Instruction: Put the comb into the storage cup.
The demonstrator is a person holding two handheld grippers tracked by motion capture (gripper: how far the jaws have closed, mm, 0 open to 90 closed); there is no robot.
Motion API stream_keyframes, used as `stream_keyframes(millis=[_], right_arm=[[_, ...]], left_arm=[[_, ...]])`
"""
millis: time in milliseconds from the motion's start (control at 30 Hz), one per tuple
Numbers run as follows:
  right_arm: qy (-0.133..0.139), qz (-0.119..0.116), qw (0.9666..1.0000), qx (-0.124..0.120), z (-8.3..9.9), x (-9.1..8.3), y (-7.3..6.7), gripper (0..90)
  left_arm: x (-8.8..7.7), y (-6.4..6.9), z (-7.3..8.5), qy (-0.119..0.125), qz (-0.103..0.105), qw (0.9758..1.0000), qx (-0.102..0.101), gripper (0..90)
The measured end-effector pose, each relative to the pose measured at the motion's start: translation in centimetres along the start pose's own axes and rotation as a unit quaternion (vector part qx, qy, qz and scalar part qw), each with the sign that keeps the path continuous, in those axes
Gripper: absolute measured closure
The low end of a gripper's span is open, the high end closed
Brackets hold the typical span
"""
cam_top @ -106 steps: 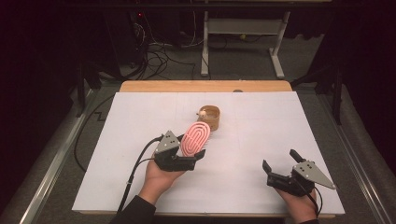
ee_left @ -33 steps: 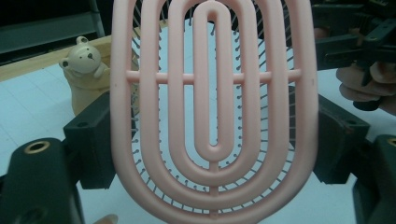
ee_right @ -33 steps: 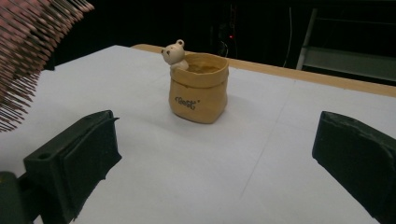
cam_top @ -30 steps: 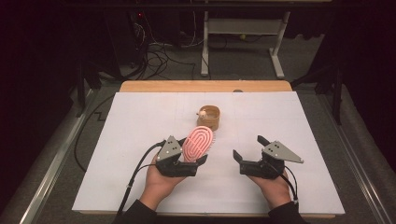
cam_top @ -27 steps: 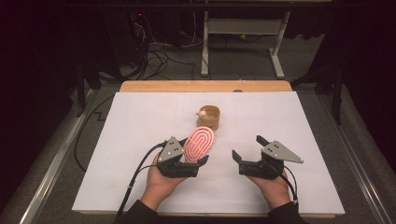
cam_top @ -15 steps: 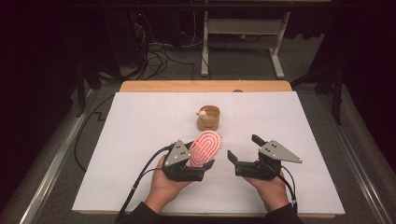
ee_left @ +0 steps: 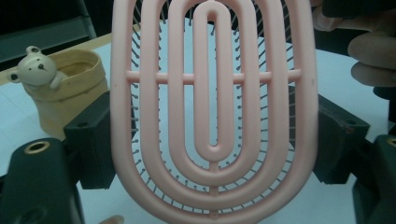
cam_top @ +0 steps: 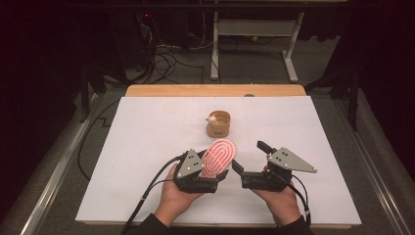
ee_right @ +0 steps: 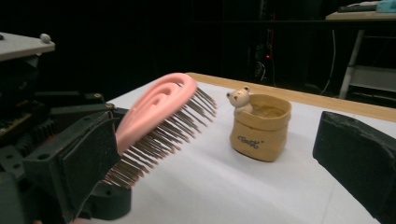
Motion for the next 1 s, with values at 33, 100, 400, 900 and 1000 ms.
stream_keyframes(millis=[33, 100, 400, 900, 1000], right_arm=[[0.002, -0.003, 1.0, -0.001, -0.1, 0.0, -0.3, 0.5], [0.002, -0.008, 1.0, 0.001, -0.2, 0.0, -0.6, 0.5], [-0.003, -0.024, 0.9996, 0.012, 0.2, 0.4, -1.0, 2.1], [-0.015, -0.067, 0.9969, 0.038, 1.0, 1.1, -2.2, 21.5], [-0.019, -0.074, 0.996, 0.047, 1.2, 1.2, -2.3, 24.7]], left_arm=[[0.1, 0.4, 0.0, -0.001, 0.0, 1.0, 0.003, 18.3], [0.3, 0.7, 0.0, -0.001, 0.0, 1.0, 0.005, 18.3], [0.5, 1.5, -0.1, -0.002, 0.007, 0.9999, 0.011, 18.3], [0.4, 2.4, -0.6, 0.01, 0.002, 0.9997, 0.021, 18.2], [0.5, 2.5, -0.5, 0.008, 0.0, 0.9997, 0.024, 18.2]])
Point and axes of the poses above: each handheld gripper's, and its own axes: x roughly forward along the jaws, z roughly out of its underside, y roughly to its right, the point moved 7 cm from there along x, roughly forward along the jaws, and after that the axes turned 4 degrees about -y, right-handed, at the moved point
